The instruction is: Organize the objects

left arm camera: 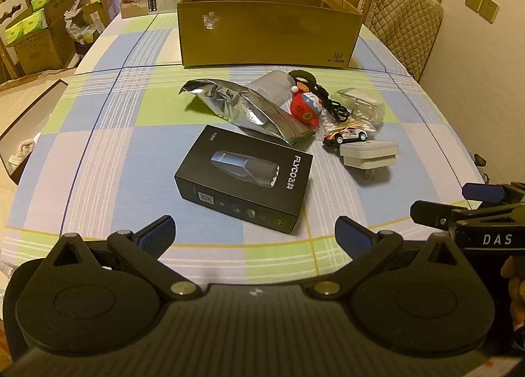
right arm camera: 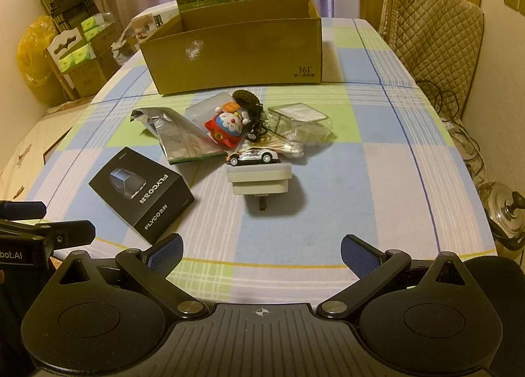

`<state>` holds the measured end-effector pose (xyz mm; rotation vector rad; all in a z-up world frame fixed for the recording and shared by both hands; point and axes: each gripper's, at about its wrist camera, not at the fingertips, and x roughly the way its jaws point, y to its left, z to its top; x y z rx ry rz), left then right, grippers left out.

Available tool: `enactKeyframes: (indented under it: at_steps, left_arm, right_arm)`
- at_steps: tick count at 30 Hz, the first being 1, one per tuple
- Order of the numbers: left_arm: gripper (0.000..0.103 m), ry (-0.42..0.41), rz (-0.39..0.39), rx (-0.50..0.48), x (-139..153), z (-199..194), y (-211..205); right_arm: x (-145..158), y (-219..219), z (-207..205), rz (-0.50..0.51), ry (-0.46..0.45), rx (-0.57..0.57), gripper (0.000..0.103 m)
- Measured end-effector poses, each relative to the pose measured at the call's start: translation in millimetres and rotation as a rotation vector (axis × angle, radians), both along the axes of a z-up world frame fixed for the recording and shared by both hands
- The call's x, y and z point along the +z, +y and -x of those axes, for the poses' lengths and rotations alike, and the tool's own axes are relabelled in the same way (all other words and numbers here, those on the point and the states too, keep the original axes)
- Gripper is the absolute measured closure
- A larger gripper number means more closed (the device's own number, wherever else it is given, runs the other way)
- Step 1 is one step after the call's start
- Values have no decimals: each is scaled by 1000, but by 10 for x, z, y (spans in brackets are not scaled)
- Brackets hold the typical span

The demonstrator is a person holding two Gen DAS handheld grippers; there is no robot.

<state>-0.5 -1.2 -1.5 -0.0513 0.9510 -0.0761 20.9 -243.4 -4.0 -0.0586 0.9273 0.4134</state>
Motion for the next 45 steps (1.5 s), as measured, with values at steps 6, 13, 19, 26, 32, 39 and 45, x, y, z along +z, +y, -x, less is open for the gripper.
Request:
enactKeyframes:
  at_steps: [6,13,19,26,32,39,45]
  left_arm:
    - [1,7,7,-6,-13,1,5]
    - [1,12,12,-21,-33,-5,25]
    - [1,-6,-20,-128,6,-98,65]
    - [2,-56,-221,-582,100,-281,3]
    - [2,-102,-350,-900,57,-457,-30]
    - [2,-63,-347,-1055,-141,-771,4]
    - [11,7,-334,-1153,-360,-1000,4]
  right_arm:
    - [-12,-2,-3,-1,3,1,3]
    - [-31,-25,-7,-1,8,2,3]
    - [-33,-46,-37,6,0,24,3]
    - [15,-38,-203,20,-19,173,3]
    - [24,95,-417,73,-40,316,3]
    - [-168,238,-695,115,-8,346,8]
    - [-386,360,-885,135,50,319,16]
